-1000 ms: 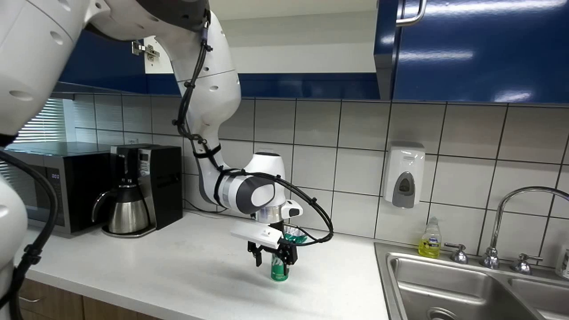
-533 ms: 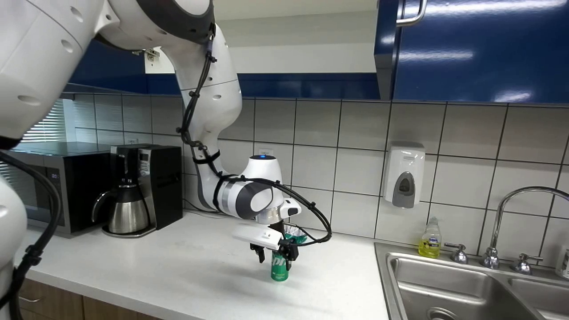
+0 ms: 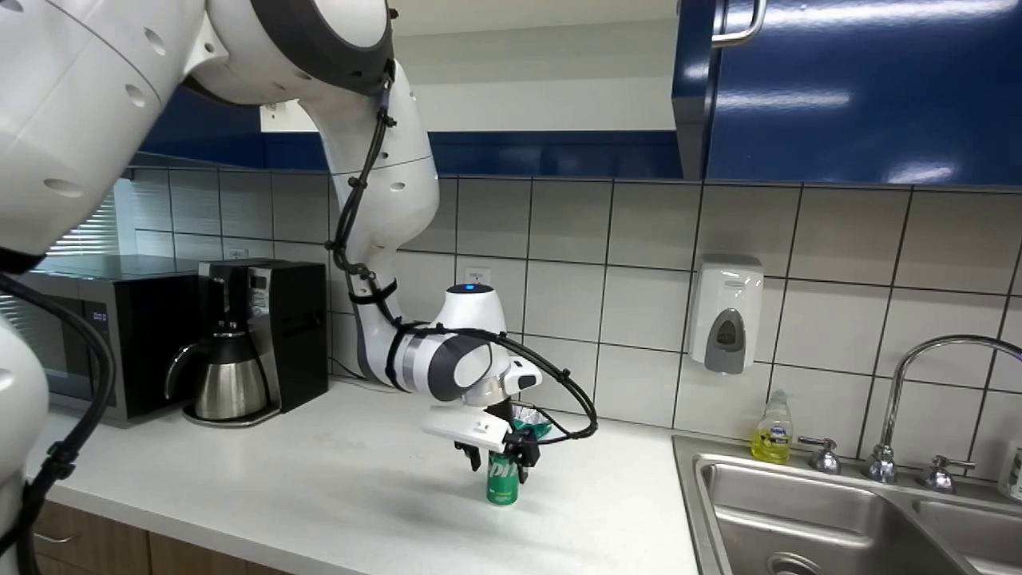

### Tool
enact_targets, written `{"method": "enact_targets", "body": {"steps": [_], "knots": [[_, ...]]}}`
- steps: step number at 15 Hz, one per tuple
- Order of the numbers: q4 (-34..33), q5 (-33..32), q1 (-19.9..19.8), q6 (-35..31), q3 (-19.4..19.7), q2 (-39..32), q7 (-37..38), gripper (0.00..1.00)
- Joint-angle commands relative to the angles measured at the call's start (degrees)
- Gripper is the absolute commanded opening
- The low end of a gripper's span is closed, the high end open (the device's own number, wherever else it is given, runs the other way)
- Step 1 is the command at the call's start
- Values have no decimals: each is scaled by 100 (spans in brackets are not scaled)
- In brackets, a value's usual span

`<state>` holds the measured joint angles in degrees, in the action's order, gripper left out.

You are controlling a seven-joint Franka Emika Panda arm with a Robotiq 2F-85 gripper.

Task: Put the can in the top cabinet

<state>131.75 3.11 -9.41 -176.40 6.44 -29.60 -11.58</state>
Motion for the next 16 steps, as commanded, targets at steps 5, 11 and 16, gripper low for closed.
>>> {"method": "enact_targets", "body": {"steps": [5, 11, 16], "knots": [[-250, -214, -33, -220, -16, -243, 284, 100], [-350, -233, -41, -323, -53, -347, 324, 60], [-388, -232, -56, -383, -111, -387, 340, 40]]}}
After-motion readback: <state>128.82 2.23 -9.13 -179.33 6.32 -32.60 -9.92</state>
